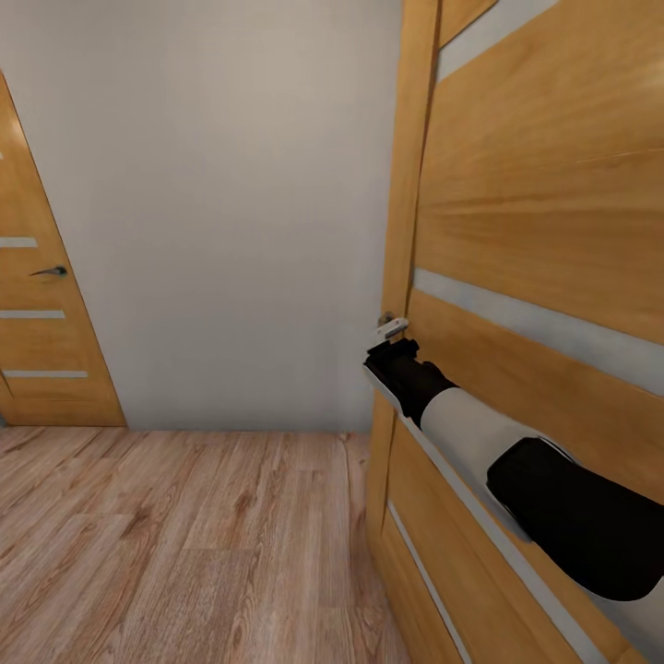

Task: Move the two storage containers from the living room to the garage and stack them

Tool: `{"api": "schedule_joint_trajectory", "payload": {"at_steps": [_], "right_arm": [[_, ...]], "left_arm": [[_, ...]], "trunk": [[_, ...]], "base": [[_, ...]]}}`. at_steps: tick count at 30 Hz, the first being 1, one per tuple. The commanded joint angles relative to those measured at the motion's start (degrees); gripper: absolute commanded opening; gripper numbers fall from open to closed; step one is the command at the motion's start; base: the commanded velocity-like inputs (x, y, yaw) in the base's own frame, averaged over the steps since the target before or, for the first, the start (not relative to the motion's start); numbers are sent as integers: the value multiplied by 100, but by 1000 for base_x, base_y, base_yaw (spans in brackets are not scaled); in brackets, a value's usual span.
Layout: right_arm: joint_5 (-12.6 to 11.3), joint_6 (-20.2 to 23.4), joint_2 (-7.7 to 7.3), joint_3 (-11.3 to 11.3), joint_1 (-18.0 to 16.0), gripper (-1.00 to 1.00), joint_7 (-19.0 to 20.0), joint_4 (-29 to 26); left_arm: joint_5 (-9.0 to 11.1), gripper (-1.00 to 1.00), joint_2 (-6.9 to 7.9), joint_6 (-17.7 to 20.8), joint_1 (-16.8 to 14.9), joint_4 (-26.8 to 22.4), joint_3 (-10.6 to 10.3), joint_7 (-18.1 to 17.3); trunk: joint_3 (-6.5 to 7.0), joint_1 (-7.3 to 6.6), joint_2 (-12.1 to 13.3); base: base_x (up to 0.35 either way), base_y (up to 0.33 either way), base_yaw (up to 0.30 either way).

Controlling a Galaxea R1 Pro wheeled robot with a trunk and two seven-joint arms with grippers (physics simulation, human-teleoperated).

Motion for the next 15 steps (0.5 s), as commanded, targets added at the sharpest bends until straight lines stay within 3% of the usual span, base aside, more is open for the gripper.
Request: {"api": "schedule_joint_trajectory", "payload": {"at_steps": [1, 15], "right_arm": [[-30, 39, 0, 24, -7, 100, -69, 12], [-28, 34, 0, 19, -40, 100, -305, 37]], "left_arm": [[33, 100, -1, -7, 0, -4, 3, 1], [33, 100, -1, -8, 0, -4, 3, 1]], "trunk": [[-7, 0, -3], [-7, 0, -3]], "base": [[0, 0, 0], [0, 0, 0]]}}
